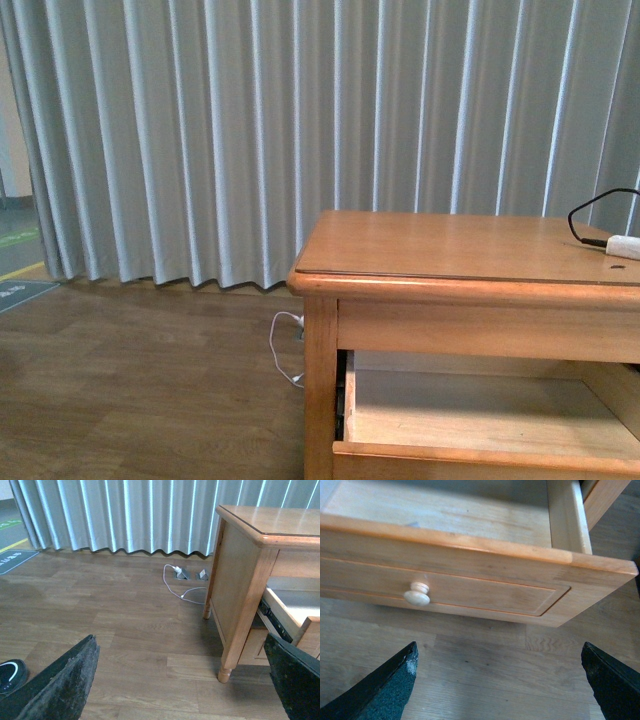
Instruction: Place pink marker in drawer with both arms
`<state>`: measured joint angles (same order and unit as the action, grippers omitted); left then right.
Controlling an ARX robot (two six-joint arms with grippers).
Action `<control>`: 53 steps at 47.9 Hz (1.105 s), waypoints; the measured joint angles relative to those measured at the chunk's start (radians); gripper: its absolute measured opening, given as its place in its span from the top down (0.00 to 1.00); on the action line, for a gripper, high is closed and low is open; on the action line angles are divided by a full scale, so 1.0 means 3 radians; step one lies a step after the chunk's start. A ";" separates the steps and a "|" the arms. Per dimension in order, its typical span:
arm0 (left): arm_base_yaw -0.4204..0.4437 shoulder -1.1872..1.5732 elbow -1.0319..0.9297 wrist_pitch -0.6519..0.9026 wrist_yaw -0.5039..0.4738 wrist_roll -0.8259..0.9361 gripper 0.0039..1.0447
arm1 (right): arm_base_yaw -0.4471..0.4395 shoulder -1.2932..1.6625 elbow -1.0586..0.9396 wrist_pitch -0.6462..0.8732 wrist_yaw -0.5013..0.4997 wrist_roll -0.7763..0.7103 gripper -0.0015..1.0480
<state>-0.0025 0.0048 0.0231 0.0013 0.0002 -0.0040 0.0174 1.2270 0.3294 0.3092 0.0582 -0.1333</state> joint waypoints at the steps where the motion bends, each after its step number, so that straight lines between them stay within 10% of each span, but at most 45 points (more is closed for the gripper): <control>1: 0.0000 0.0000 0.0000 0.0000 0.0000 0.0000 0.05 | 0.0010 0.0118 0.0004 0.0103 0.0003 -0.0005 0.09; 26: 0.0000 0.0000 0.0000 0.0000 0.0000 -0.0001 0.06 | 0.0139 0.2475 0.0730 0.2083 0.0312 0.0333 0.09; 53: 0.0000 -0.0001 0.0000 0.0000 0.0000 0.0000 0.06 | 0.0342 0.3360 0.2309 0.1802 0.0549 0.0787 0.09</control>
<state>-0.0025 0.0044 0.0231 0.0013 0.0002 -0.0040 0.1200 2.2349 1.0222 0.8497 0.2230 0.1028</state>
